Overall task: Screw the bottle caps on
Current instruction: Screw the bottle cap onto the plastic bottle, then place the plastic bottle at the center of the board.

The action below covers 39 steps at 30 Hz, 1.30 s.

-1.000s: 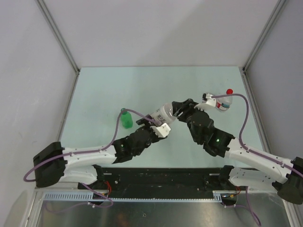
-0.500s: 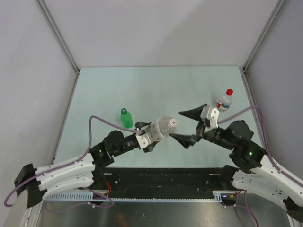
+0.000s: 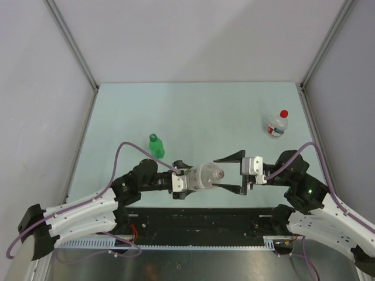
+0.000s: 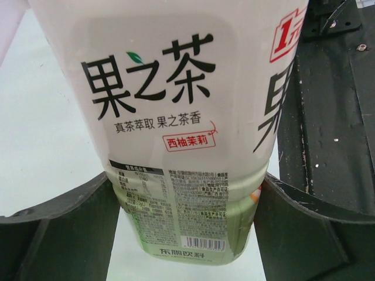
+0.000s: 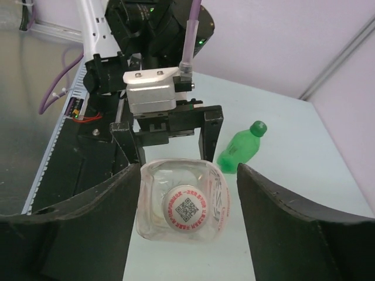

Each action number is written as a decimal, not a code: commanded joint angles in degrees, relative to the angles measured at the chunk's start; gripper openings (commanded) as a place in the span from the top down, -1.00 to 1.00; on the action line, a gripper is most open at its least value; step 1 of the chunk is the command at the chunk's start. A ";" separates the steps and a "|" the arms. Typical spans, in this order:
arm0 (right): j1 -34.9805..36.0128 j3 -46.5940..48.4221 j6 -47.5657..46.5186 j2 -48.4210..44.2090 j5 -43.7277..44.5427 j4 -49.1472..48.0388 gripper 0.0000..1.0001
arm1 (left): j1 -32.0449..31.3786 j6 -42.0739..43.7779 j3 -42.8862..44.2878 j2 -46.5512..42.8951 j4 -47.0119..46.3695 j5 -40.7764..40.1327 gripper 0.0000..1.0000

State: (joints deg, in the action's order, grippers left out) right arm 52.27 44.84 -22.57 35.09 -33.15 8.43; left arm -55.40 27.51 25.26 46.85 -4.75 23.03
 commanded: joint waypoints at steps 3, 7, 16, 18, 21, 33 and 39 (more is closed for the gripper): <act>-0.31 -0.11 0.08 0.26 -1.95 1.51 -0.26 | 0.33 1.77 2.49 -1.97 -0.43 1.98 1.00; -0.41 -0.19 0.91 -0.74 -0.91 2.84 -0.21 | 0.37 1.63 2.05 -2.70 -0.50 0.93 1.00; -0.42 -0.26 3.70 -0.31 -2.91 1.14 0.13 | 0.37 0.85 2.05 -3.72 -1.31 2.31 1.00; -0.44 -0.27 4.98 -0.01 -3.55 0.01 0.21 | 0.38 0.61 1.96 -3.57 -1.57 2.29 1.00; -0.48 -0.65 8.47 0.65 -3.99 -3.04 0.52 | 0.38 -0.72 2.03 -3.02 -2.76 2.31 1.00; 2.01 -4.27 38.97 8.45 41.48 -12.14 0.99 | 0.17 -13.45 8.77 5.32 -8.83 -22.51 1.00; 6.49 -5.01 41.14 12.45 53.28 -17.02 0.70 | -0.78 -13.87 10.18 9.45 -9.85 -26.77 1.00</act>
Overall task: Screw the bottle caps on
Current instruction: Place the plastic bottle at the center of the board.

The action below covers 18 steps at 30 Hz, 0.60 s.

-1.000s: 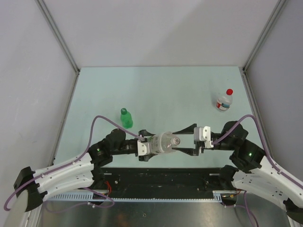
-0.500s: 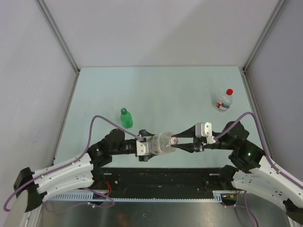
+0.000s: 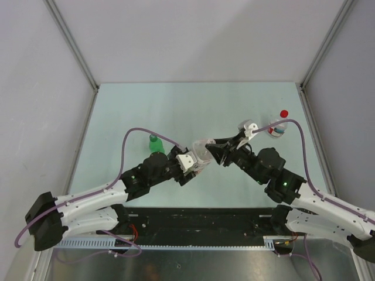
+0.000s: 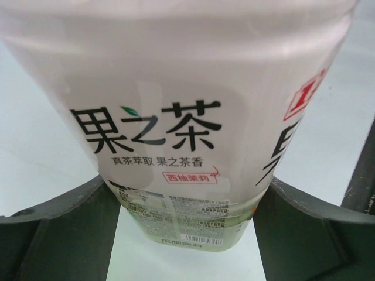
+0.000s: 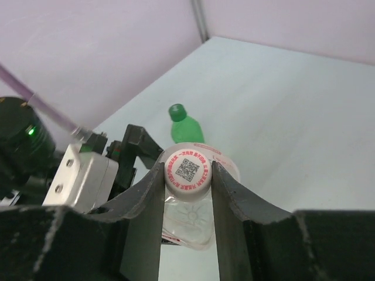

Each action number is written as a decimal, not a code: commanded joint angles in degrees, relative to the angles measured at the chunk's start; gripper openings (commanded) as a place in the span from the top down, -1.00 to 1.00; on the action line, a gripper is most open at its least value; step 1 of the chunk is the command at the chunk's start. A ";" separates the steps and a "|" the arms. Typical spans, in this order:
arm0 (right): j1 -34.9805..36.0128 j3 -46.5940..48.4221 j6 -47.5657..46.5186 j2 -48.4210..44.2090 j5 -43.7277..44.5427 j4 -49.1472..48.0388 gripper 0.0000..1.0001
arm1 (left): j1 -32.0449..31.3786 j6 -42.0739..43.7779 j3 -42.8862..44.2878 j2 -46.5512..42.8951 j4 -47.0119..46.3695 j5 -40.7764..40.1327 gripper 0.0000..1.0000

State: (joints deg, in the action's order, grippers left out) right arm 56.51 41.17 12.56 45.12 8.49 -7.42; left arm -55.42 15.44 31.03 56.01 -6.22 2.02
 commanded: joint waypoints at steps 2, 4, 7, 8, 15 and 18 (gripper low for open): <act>2.19 -1.35 5.42 2.88 12.65 -1.60 0.29 | -0.75 -2.30 4.07 -0.05 -9.12 -4.56 1.00; 1.56 -1.31 5.19 3.05 12.39 -1.56 0.08 | -0.79 -2.58 3.63 -0.73 -9.88 -3.40 1.00; 0.30 -1.35 6.21 3.12 10.26 -2.04 -0.12 | -0.77 -2.67 3.19 -1.26 -10.41 -3.05 1.00; -0.07 -1.31 6.62 3.43 9.45 -2.36 -0.17 | -0.76 -2.68 3.13 -1.26 -10.58 -3.02 1.00; -1.17 -0.54 7.29 6.08 5.36 -3.66 0.48 | -0.83 -2.89 3.72 -0.25 -11.02 -2.90 1.00; -1.24 -0.08 6.09 6.67 5.01 -4.37 0.75 | -0.75 -3.31 3.96 -0.28 -11.16 -2.88 0.80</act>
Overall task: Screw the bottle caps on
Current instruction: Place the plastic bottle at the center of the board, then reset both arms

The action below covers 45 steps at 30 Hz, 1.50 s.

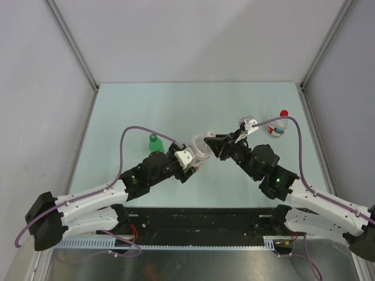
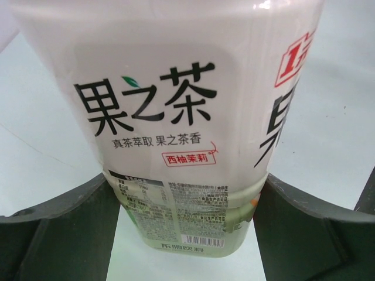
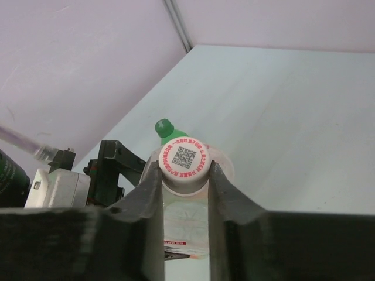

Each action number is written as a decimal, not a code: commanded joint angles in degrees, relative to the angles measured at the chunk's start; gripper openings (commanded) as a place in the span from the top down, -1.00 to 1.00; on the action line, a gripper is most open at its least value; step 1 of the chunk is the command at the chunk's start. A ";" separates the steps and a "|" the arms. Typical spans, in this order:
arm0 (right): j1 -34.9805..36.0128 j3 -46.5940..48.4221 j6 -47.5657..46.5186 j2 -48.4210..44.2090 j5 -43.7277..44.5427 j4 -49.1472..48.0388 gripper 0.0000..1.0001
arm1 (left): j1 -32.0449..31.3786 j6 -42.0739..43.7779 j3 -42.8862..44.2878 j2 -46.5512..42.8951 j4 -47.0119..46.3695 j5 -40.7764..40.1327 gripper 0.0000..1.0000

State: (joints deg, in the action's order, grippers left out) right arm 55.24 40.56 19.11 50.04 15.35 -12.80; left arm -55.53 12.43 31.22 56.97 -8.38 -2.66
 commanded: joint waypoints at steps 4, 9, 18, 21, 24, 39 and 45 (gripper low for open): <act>-0.69 2.06 -4.91 2.22 3.64 2.63 0.82 | -0.64 -1.91 3.65 -1.72 -9.03 0.06 -0.75; -4.17 3.41 -12.28 4.52 17.39 5.84 0.82 | -0.66 -7.70 2.61 -3.39 -8.97 -6.03 -0.98; -14.45 2.51 -13.93 10.57 17.56 5.85 0.72 | -0.63 -18.53 -3.43 -14.18 -6.87 -7.99 -0.99; -14.83 1.73 -13.09 12.76 17.36 5.83 0.43 | -0.57 -24.81 -2.78 -16.97 -2.39 -11.74 -0.99; -14.87 1.35 -11.04 12.40 17.42 7.06 -0.05 | -0.55 -28.60 -0.14 -18.63 4.06 -14.94 -0.99; -14.88 1.19 -3.99 -12.93 17.79 23.43 -0.99 | -0.54 -38.49 2.34 -20.61 16.33 -14.56 -0.99; -14.98 -1.54 -4.48 -20.09 28.32 30.19 -0.98 | -0.52 -46.69 -0.16 -23.56 22.17 -14.96 -0.99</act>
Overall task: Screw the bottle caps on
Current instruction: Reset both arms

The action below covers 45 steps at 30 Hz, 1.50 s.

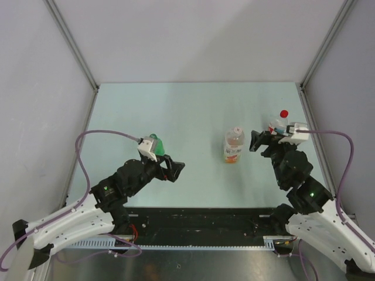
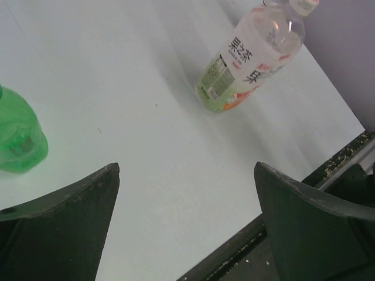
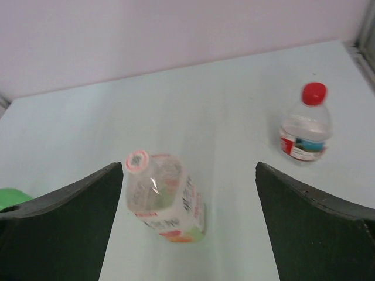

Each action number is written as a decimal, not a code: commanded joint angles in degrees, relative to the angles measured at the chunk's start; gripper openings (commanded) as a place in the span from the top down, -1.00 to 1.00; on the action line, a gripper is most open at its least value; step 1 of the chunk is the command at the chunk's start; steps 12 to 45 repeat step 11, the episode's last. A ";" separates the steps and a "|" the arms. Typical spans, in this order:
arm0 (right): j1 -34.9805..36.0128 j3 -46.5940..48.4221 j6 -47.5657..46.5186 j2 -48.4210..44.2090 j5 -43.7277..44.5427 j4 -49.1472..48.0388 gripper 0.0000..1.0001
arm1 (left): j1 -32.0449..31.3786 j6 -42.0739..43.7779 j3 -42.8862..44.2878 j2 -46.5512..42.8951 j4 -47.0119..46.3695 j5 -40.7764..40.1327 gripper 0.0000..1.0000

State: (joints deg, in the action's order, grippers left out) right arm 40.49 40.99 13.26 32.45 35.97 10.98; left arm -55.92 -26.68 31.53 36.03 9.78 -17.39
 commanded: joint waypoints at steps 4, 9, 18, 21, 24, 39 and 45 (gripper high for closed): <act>-0.49 -3.47 6.35 -4.35 12.91 10.34 -0.99 | -0.15 -12.01 -3.27 -5.56 6.48 0.02 -0.99; -0.53 -3.63 9.00 -5.15 14.12 12.31 -0.99 | -0.10 -15.80 -5.80 -9.19 9.02 -0.59 -0.99; -0.51 -3.66 8.88 -4.20 14.81 11.93 -0.99 | -0.10 -16.48 -6.29 -10.25 9.60 -0.62 -0.99; -0.51 -3.66 8.88 -4.20 14.81 11.93 -0.99 | -0.10 -16.48 -6.29 -10.25 9.60 -0.62 -0.99; -0.51 -3.66 8.88 -4.20 14.81 11.93 -0.99 | -0.10 -16.48 -6.29 -10.25 9.60 -0.62 -0.99; -0.51 -3.66 8.88 -4.20 14.81 11.93 -0.99 | -0.10 -16.48 -6.29 -10.25 9.60 -0.62 -0.99; -0.51 -3.66 8.88 -4.20 14.81 11.93 -0.99 | -0.10 -16.48 -6.29 -10.25 9.60 -0.62 -0.99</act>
